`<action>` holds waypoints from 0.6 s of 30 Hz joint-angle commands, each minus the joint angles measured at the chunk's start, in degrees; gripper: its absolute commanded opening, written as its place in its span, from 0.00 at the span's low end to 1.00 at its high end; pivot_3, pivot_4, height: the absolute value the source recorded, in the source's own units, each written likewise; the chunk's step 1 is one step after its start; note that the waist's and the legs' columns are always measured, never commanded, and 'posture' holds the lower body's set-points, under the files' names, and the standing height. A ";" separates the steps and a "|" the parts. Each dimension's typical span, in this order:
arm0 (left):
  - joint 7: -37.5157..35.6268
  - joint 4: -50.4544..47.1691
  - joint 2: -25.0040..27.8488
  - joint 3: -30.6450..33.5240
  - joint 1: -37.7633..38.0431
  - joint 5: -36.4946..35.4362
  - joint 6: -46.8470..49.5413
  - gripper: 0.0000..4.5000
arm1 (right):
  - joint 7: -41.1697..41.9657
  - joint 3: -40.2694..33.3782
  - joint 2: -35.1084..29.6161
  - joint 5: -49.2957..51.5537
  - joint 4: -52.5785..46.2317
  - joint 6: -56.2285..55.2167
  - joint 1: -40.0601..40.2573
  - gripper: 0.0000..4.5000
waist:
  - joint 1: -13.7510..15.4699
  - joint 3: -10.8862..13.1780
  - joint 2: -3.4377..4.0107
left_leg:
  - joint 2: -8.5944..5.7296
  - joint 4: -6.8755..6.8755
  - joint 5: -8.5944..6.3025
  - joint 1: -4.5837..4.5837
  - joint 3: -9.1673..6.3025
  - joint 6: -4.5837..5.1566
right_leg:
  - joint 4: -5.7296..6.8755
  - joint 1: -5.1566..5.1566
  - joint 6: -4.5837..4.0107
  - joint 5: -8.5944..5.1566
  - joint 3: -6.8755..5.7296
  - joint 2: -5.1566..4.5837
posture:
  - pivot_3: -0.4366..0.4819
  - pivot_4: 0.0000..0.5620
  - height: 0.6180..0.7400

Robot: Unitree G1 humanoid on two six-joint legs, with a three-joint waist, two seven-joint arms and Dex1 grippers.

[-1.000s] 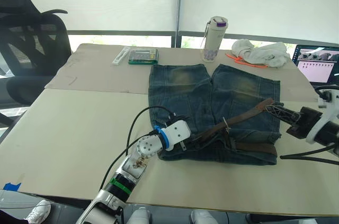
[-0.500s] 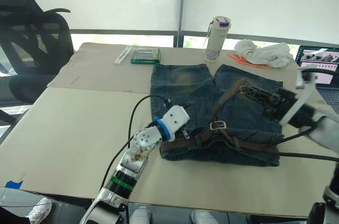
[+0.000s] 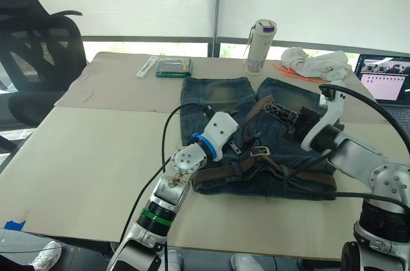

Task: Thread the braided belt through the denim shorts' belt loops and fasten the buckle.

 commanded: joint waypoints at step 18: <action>-1.55 1.21 -2.12 0.99 -1.00 -3.75 2.27 0.65 | 2.87 0.93 -2.70 2.46 -3.75 -3.98 3.09 0.00 | -0.14 0.00 0.00 | 0.00 0.00 0.00 -0.01 0.00 0.00 | -0.01 0.00 0.00 0.00 0.00 0.01 | 0.48 0.27 0.98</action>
